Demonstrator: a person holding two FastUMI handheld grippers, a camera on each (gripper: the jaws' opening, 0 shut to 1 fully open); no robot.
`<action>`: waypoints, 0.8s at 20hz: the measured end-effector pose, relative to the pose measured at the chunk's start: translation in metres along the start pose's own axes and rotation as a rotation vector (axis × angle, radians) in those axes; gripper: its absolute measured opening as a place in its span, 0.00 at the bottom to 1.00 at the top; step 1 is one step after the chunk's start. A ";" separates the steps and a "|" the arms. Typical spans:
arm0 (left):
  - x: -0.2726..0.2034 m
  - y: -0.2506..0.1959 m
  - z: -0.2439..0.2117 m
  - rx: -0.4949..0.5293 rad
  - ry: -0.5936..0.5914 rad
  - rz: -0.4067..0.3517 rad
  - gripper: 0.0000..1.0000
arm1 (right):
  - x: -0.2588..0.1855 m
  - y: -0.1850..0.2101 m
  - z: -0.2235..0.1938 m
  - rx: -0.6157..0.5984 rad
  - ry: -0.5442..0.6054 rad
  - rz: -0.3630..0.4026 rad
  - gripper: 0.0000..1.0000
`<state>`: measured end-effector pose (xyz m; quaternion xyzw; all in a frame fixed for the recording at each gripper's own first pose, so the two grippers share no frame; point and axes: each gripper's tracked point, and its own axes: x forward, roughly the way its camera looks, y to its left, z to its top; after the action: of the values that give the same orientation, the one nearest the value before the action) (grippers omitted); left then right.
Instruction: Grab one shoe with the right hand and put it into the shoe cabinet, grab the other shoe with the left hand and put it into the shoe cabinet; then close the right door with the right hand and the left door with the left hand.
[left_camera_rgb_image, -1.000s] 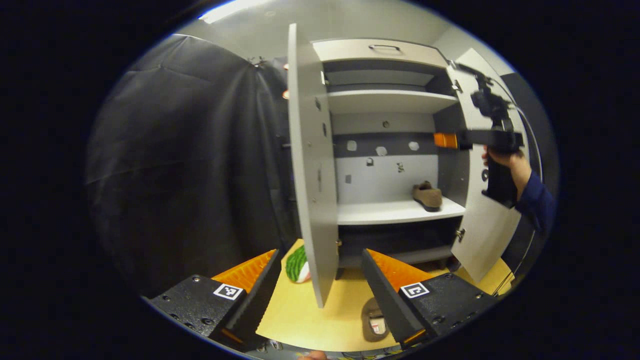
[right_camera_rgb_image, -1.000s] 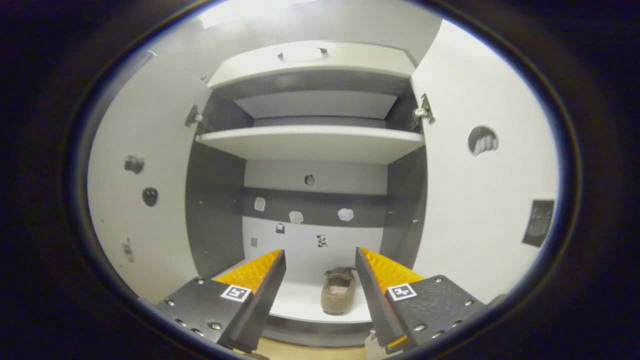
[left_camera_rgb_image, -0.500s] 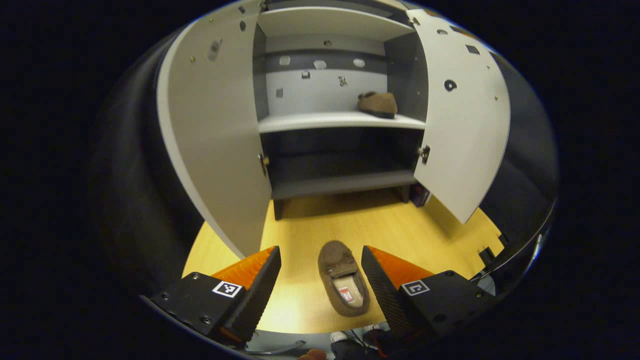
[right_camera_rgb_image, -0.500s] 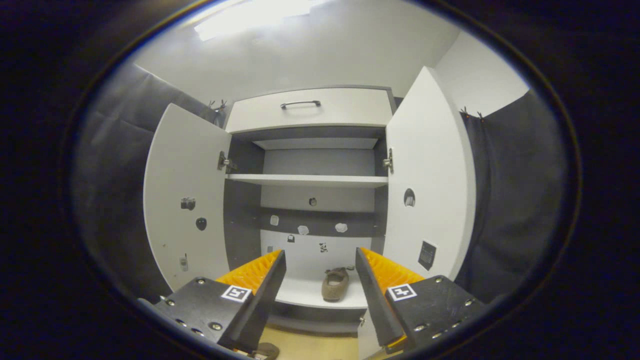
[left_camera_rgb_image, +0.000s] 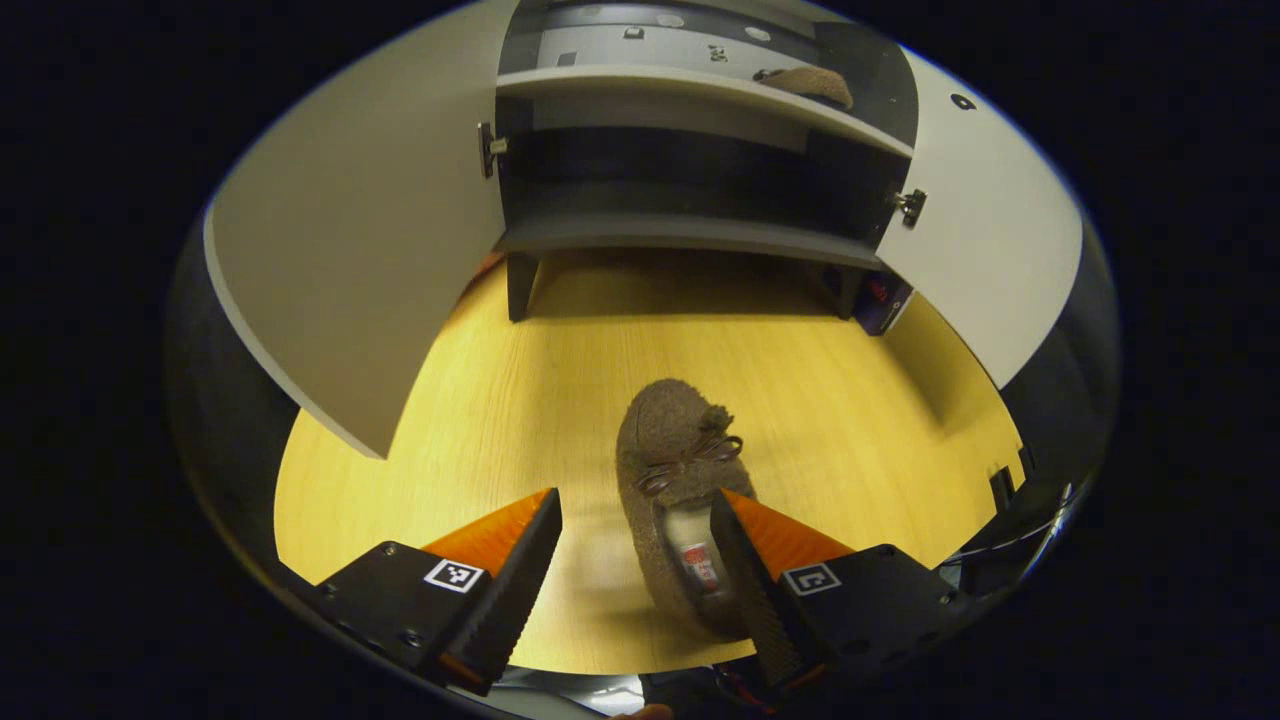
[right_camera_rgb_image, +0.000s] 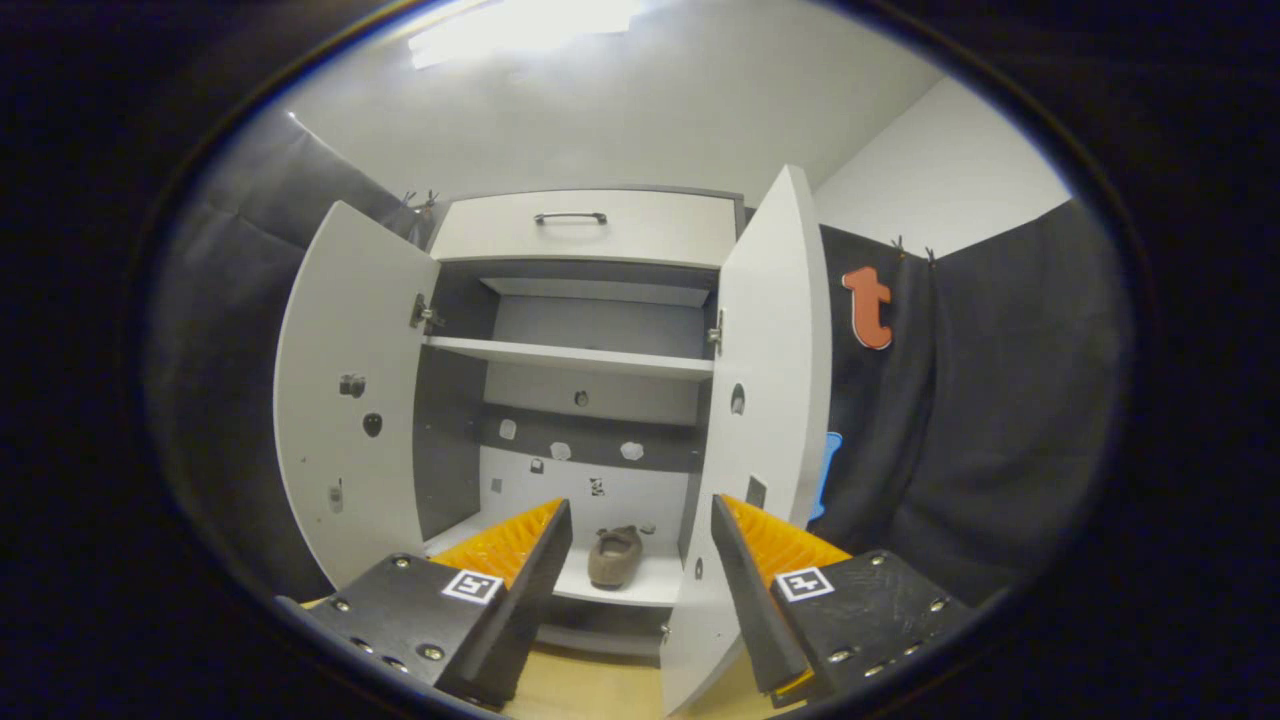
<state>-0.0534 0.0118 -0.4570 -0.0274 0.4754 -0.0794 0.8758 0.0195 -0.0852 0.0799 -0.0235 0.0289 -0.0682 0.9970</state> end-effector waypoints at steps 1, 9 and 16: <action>0.006 0.002 -0.007 -0.009 0.026 0.001 0.92 | -0.002 -0.004 0.000 -0.007 -0.003 -0.010 0.84; 0.038 -0.001 -0.045 -0.122 0.162 -0.007 0.42 | -0.010 -0.040 0.009 -0.026 -0.027 -0.088 0.84; 0.035 0.003 -0.030 -0.148 0.144 0.030 0.01 | -0.019 -0.069 0.017 -0.034 -0.058 -0.151 0.84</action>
<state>-0.0596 0.0100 -0.5024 -0.0794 0.5421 -0.0327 0.8359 -0.0079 -0.1502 0.1018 -0.0445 -0.0006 -0.1419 0.9889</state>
